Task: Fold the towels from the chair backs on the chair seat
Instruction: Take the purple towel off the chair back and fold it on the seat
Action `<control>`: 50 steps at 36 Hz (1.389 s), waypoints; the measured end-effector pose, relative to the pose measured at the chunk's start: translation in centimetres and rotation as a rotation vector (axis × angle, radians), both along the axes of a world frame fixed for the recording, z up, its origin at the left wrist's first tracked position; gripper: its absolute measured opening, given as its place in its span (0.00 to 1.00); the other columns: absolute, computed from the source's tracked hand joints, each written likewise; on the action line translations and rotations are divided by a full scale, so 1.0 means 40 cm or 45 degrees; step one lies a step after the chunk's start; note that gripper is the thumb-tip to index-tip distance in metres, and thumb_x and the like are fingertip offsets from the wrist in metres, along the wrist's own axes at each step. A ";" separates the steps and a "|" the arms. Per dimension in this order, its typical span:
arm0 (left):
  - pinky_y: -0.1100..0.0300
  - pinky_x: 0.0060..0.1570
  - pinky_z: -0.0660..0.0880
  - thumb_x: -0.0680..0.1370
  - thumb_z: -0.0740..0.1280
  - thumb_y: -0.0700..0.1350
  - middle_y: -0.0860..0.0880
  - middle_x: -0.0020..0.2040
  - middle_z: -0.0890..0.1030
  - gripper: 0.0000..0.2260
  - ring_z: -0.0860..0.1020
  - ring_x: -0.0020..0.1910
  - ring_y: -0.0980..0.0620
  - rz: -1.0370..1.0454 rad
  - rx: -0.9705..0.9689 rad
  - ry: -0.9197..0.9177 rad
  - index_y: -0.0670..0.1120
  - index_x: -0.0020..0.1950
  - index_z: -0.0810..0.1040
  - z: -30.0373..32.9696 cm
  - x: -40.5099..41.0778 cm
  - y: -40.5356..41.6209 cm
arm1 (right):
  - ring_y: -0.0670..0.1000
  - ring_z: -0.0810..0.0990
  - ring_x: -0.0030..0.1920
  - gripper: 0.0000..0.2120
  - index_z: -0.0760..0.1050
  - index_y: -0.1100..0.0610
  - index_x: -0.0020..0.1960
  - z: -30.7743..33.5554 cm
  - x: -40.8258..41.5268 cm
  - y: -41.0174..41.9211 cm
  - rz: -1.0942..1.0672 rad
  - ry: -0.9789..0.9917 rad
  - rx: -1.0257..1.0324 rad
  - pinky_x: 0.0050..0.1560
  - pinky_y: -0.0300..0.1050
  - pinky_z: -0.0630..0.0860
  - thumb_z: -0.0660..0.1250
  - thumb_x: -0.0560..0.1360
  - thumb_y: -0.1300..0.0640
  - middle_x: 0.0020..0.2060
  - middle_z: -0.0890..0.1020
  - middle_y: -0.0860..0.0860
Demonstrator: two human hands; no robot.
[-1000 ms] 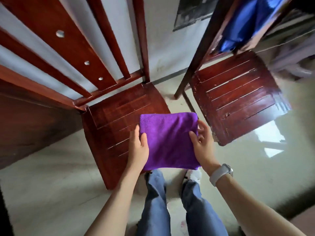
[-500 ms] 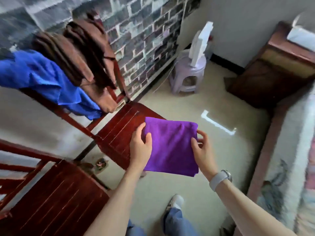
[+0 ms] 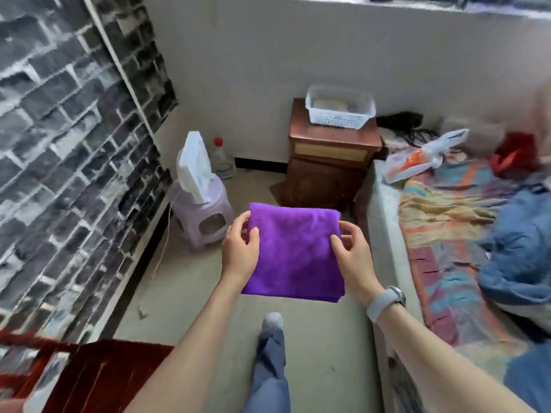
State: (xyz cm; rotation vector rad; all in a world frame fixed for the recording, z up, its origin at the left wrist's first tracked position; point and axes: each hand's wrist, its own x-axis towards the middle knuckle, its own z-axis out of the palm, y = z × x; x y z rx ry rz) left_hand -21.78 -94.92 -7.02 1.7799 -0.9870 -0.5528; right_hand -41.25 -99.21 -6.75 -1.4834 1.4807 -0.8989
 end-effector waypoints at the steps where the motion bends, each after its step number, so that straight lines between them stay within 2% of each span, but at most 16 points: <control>1: 0.61 0.58 0.69 0.76 0.62 0.36 0.43 0.60 0.77 0.15 0.75 0.57 0.47 -0.016 -0.016 0.005 0.40 0.64 0.73 0.002 0.003 -0.062 | 0.52 0.78 0.48 0.12 0.71 0.53 0.59 0.005 0.001 -0.055 -0.014 0.000 -0.014 0.52 0.50 0.76 0.63 0.76 0.58 0.46 0.79 0.52; 6: 0.56 0.61 0.71 0.77 0.62 0.37 0.44 0.60 0.77 0.16 0.74 0.55 0.53 -0.121 -0.037 0.037 0.42 0.64 0.72 0.021 0.031 -0.370 | 0.51 0.78 0.48 0.14 0.70 0.53 0.61 0.035 0.023 -0.337 -0.116 0.041 -0.038 0.53 0.51 0.76 0.63 0.76 0.57 0.46 0.79 0.52; 12: 0.62 0.57 0.69 0.76 0.63 0.37 0.46 0.58 0.78 0.15 0.76 0.55 0.52 -0.178 -0.012 0.014 0.43 0.63 0.74 0.062 0.047 -0.703 | 0.50 0.78 0.47 0.14 0.70 0.56 0.62 0.076 0.029 -0.632 -0.199 0.009 -0.029 0.52 0.47 0.75 0.63 0.76 0.59 0.44 0.78 0.50; 19: 0.60 0.58 0.70 0.76 0.62 0.38 0.46 0.59 0.78 0.15 0.75 0.57 0.51 -0.268 0.005 0.015 0.43 0.63 0.74 0.078 0.023 -1.051 | 0.51 0.78 0.48 0.13 0.71 0.52 0.59 0.068 0.007 -0.960 -0.282 -0.002 0.006 0.55 0.53 0.74 0.63 0.75 0.57 0.45 0.79 0.51; 22: 0.61 0.57 0.70 0.77 0.62 0.38 0.46 0.59 0.78 0.15 0.75 0.55 0.53 -0.275 0.015 0.027 0.43 0.63 0.73 0.062 0.008 -1.200 | 0.49 0.77 0.48 0.12 0.72 0.54 0.59 0.055 -0.004 -1.106 -0.300 -0.008 -0.022 0.55 0.50 0.74 0.63 0.75 0.59 0.43 0.78 0.46; 26: 0.64 0.53 0.69 0.77 0.61 0.39 0.48 0.57 0.78 0.15 0.74 0.52 0.55 -0.258 0.037 0.071 0.44 0.64 0.73 0.032 -0.013 -1.403 | 0.44 0.75 0.43 0.13 0.71 0.57 0.61 0.030 -0.022 -1.324 -0.278 -0.028 -0.015 0.48 0.39 0.69 0.63 0.76 0.61 0.41 0.76 0.44; 30: 0.61 0.54 0.72 0.78 0.61 0.40 0.49 0.58 0.77 0.16 0.75 0.54 0.54 -0.188 0.100 0.142 0.45 0.65 0.72 -0.009 -0.033 -1.606 | 0.42 0.75 0.42 0.13 0.71 0.55 0.60 -0.006 -0.035 -1.549 -0.211 -0.065 0.024 0.50 0.43 0.73 0.62 0.76 0.60 0.41 0.76 0.43; 32: 0.60 0.54 0.72 0.78 0.61 0.40 0.49 0.59 0.77 0.16 0.75 0.54 0.53 -0.148 0.143 0.180 0.46 0.66 0.71 -0.032 -0.038 -1.700 | 0.40 0.74 0.41 0.13 0.70 0.54 0.61 -0.023 -0.038 -1.650 -0.176 -0.074 0.067 0.43 0.35 0.71 0.61 0.77 0.60 0.42 0.75 0.43; 34: 0.60 0.53 0.72 0.78 0.60 0.41 0.49 0.59 0.77 0.15 0.76 0.55 0.53 -0.118 0.185 0.189 0.48 0.65 0.71 -0.056 -0.039 -1.782 | 0.40 0.74 0.42 0.14 0.69 0.54 0.63 -0.043 -0.039 -1.735 -0.151 -0.095 0.105 0.40 0.29 0.69 0.60 0.77 0.60 0.44 0.75 0.46; 36: 0.58 0.57 0.72 0.78 0.60 0.40 0.49 0.60 0.76 0.15 0.75 0.56 0.52 -0.095 0.216 0.195 0.49 0.65 0.71 -0.077 -0.038 -1.855 | 0.42 0.74 0.45 0.15 0.68 0.53 0.64 -0.064 -0.032 -1.810 -0.121 -0.101 0.141 0.42 0.30 0.69 0.60 0.78 0.59 0.47 0.76 0.48; 40: 0.58 0.61 0.70 0.79 0.58 0.39 0.47 0.64 0.74 0.16 0.72 0.60 0.53 -0.061 0.286 0.206 0.47 0.67 0.70 -0.120 -0.025 -1.980 | 0.42 0.75 0.48 0.14 0.67 0.51 0.63 -0.115 -0.011 -1.933 -0.092 -0.095 0.189 0.42 0.29 0.70 0.59 0.78 0.58 0.46 0.74 0.42; 43: 0.55 0.63 0.71 0.80 0.57 0.40 0.48 0.65 0.73 0.17 0.72 0.63 0.50 -0.056 0.322 0.210 0.48 0.68 0.69 -0.158 -0.011 -2.053 | 0.40 0.75 0.47 0.14 0.67 0.51 0.64 -0.156 0.007 -2.000 -0.095 -0.113 0.204 0.40 0.24 0.71 0.59 0.79 0.59 0.49 0.75 0.45; 46: 0.58 0.62 0.69 0.80 0.57 0.39 0.48 0.66 0.72 0.17 0.71 0.64 0.50 -0.076 0.333 0.191 0.47 0.69 0.68 -0.218 0.006 -2.123 | 0.42 0.76 0.46 0.15 0.67 0.52 0.64 -0.221 0.028 -2.069 -0.105 -0.156 0.239 0.41 0.27 0.72 0.58 0.78 0.61 0.50 0.75 0.48; 50: 0.62 0.60 0.66 0.79 0.57 0.37 0.46 0.66 0.72 0.17 0.71 0.65 0.48 -0.056 0.401 0.145 0.45 0.69 0.68 -0.289 0.019 -2.180 | 0.42 0.76 0.46 0.16 0.66 0.51 0.64 -0.311 0.048 -2.125 -0.117 -0.152 0.292 0.44 0.29 0.73 0.59 0.78 0.62 0.49 0.75 0.45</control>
